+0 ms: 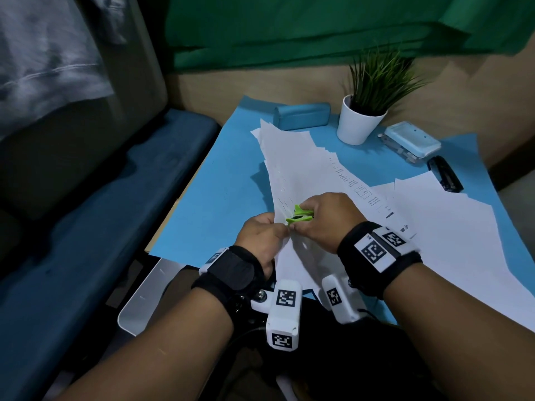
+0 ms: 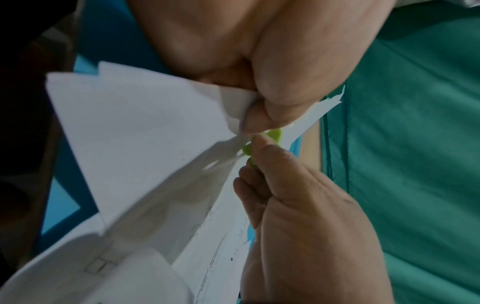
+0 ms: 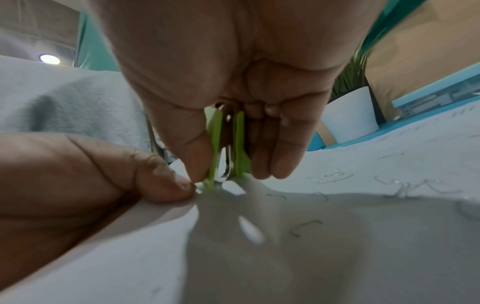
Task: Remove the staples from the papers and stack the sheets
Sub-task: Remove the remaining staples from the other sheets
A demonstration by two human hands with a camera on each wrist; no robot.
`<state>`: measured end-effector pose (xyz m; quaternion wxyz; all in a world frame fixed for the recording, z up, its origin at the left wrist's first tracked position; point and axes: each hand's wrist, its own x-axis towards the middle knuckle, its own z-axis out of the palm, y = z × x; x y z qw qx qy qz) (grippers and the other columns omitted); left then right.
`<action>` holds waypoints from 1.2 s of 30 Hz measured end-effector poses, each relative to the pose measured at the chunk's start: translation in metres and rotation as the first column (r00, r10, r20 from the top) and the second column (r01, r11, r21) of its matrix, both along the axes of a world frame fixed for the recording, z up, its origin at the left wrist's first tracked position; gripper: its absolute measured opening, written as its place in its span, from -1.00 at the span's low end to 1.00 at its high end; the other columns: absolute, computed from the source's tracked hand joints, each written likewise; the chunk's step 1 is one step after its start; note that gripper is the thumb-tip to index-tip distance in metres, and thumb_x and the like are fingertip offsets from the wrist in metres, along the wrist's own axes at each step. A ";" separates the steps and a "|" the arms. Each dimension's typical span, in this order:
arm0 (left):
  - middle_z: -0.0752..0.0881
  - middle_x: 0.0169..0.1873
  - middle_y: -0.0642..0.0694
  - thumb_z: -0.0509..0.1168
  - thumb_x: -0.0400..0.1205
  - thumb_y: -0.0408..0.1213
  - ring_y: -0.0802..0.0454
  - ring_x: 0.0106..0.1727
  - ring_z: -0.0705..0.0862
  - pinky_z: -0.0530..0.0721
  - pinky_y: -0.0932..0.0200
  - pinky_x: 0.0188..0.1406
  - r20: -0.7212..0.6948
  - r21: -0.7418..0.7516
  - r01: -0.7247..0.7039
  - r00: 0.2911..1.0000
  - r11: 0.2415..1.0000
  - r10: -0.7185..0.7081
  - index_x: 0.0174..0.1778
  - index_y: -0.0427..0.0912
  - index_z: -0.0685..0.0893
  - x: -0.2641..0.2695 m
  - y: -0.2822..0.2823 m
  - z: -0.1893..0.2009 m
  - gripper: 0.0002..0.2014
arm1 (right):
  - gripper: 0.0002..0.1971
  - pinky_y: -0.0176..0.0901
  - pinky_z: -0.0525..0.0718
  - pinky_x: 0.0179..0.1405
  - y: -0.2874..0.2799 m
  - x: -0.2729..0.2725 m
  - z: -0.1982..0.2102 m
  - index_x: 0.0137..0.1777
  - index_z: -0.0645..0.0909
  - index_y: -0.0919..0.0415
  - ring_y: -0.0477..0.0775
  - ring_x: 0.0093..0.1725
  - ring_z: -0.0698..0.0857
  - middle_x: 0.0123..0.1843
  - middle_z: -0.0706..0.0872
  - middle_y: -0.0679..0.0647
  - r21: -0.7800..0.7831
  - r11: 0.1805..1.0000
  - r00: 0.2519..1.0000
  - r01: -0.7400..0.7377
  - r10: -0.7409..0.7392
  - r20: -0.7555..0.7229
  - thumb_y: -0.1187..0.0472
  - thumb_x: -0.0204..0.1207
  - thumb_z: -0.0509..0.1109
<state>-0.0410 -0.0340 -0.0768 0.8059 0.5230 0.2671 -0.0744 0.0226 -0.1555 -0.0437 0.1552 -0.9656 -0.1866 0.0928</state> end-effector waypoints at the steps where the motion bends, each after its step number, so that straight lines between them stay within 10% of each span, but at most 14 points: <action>1: 0.75 -0.04 -0.64 0.18 0.54 -0.74 -0.39 -0.12 0.74 0.70 -0.51 0.08 0.000 0.006 -0.006 1.000 1.000 0.006 0.04 -0.56 0.73 0.000 -0.001 0.000 -0.73 | -0.62 -0.20 0.55 -0.06 0.001 0.000 -0.001 0.08 0.78 0.10 0.10 0.07 0.70 0.02 0.81 0.06 -0.004 1.000 1.000 0.004 -0.004 -0.001 -0.14 0.38 0.53; 8: 0.68 -0.30 -0.38 0.18 0.53 -0.67 -0.17 -0.39 0.66 0.72 0.04 -0.38 -0.063 0.036 -0.041 0.997 0.999 0.043 -0.12 -0.36 0.64 0.001 0.000 0.002 -0.81 | -0.78 -0.30 0.54 -0.26 -0.006 0.003 -0.011 -0.12 0.80 0.12 -0.06 -0.32 0.67 -0.31 0.76 -0.01 0.307 0.922 0.954 0.236 -0.160 -0.252 0.06 0.29 0.65; 12: 0.53 -0.43 -0.23 0.21 0.54 -0.65 -0.06 -0.56 0.54 0.63 0.20 -0.55 -0.121 0.046 -0.055 0.991 0.997 0.060 -0.19 -0.26 0.50 0.002 0.002 0.000 -0.81 | -0.84 -0.14 0.73 -0.33 -0.012 -0.003 -0.011 -0.12 0.71 0.52 0.13 -0.44 0.67 -0.36 0.69 0.32 0.588 0.486 0.712 0.646 -0.108 -0.694 0.46 0.35 0.58; 16: 0.39 -0.39 -0.17 0.22 0.54 -0.59 -0.01 -0.55 0.39 0.50 0.30 -0.57 -0.140 0.106 -0.029 0.989 0.994 0.044 -0.20 -0.19 0.47 0.004 0.004 -0.006 -0.81 | -0.82 -0.04 0.78 -0.23 -0.023 0.003 -0.018 -0.05 0.65 0.57 0.14 -0.40 0.61 -0.30 0.61 0.32 0.581 0.337 0.642 0.741 -0.099 -0.760 0.52 0.38 0.53; 23: 0.62 -0.24 -0.31 0.35 0.56 -0.49 -0.19 -0.26 0.61 0.67 -0.08 -0.24 -0.109 0.037 -0.038 0.993 0.999 0.042 -0.13 -0.26 0.61 0.006 0.004 -0.002 -0.93 | -0.65 -0.18 0.67 -0.19 -0.029 0.024 -0.014 -0.02 0.77 0.14 0.03 -0.28 0.70 -0.18 0.76 0.05 0.258 0.916 0.921 0.307 -0.217 -0.324 0.03 0.22 0.68; 29: 0.69 -0.31 -0.36 0.28 0.55 -0.66 -0.21 -0.31 0.65 0.70 -0.09 -0.22 -0.081 0.038 -0.078 0.993 0.996 0.081 -0.34 -0.28 0.61 0.009 0.001 0.001 -0.77 | -0.55 -0.18 0.62 0.08 -0.012 0.010 -0.001 0.15 0.76 0.06 0.02 0.07 0.70 0.07 0.79 -0.02 0.112 0.994 0.996 0.018 -0.008 -0.087 -0.06 0.27 0.63; 36: 0.78 -0.17 -0.52 0.21 0.51 -0.74 -0.32 -0.22 0.72 0.76 -0.33 -0.07 -0.044 0.050 -0.101 0.994 0.994 0.103 -0.16 -0.38 0.74 0.006 0.000 -0.002 -0.74 | -0.63 -0.27 0.39 -0.30 -0.004 0.001 0.001 0.02 0.78 0.06 0.00 -0.12 0.63 -0.15 0.74 -0.04 0.040 0.999 0.999 0.005 -0.004 -0.043 -0.12 0.29 0.60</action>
